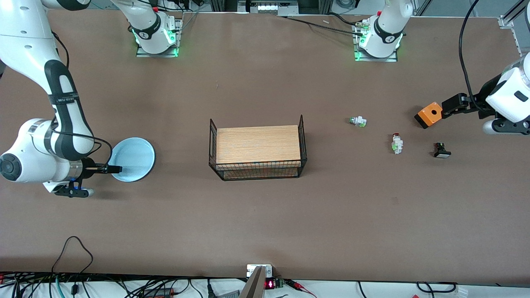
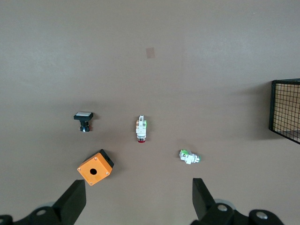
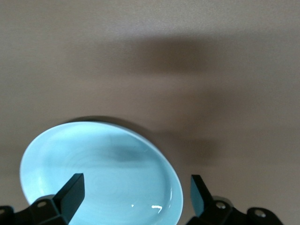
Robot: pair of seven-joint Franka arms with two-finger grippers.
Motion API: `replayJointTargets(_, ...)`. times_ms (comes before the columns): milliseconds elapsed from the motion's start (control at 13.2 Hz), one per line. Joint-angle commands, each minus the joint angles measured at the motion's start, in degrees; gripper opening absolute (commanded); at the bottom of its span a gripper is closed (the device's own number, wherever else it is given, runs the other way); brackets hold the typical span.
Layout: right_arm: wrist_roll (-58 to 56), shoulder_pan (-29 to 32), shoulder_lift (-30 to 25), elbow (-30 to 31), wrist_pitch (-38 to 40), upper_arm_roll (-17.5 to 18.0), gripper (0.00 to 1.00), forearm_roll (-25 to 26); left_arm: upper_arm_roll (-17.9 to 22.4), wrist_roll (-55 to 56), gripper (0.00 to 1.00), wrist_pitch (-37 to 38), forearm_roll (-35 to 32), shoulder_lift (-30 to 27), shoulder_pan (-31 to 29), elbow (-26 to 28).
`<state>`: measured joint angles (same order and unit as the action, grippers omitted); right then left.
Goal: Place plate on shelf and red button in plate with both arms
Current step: 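Lower the right gripper and grasp the plate rim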
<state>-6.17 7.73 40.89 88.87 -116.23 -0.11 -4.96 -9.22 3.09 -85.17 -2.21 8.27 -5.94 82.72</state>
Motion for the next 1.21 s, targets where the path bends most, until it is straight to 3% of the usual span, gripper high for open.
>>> replayJointTargets(0,-1.7,0.7,1.6,-1.2,-1.3,0.3,0.99,-0.4,-0.4,0.3,1.00,0.1,-0.4,-0.4,-0.1,0.4)
replayJointTargets(455,-5.0,1.8,3.4,-1.2,-2.2,0.3,0.80,-0.4,-0.4,0.3,1.00,0.2,-0.3,-0.4,-0.2,0.4)
replayJointTargets(683,-6.6,2.3,3.8,-1.2,-2.2,0.3,0.66,-0.7,-0.4,0.3,1.00,0.2,-0.3,-0.4,-0.2,0.4)
replayJointTargets(835,-6.5,2.4,4.2,-1.2,-2.2,0.3,0.62,-0.8,-0.4,0.3,1.00,0.2,-0.3,-0.4,-0.2,0.4)
replayJointTargets(987,-6.1,2.6,4.0,-1.2,-1.7,0.3,0.38,-0.9,-0.4,0.3,1.00,0.3,-0.3,-0.4,-0.2,0.4)
replayJointTargets(1138,-6.3,3.9,3.8,-1.2,-1.0,0.4,0.25,-1.0,-0.4,0.3,1.00,0.3,-0.3,-0.4,-0.2,0.4)
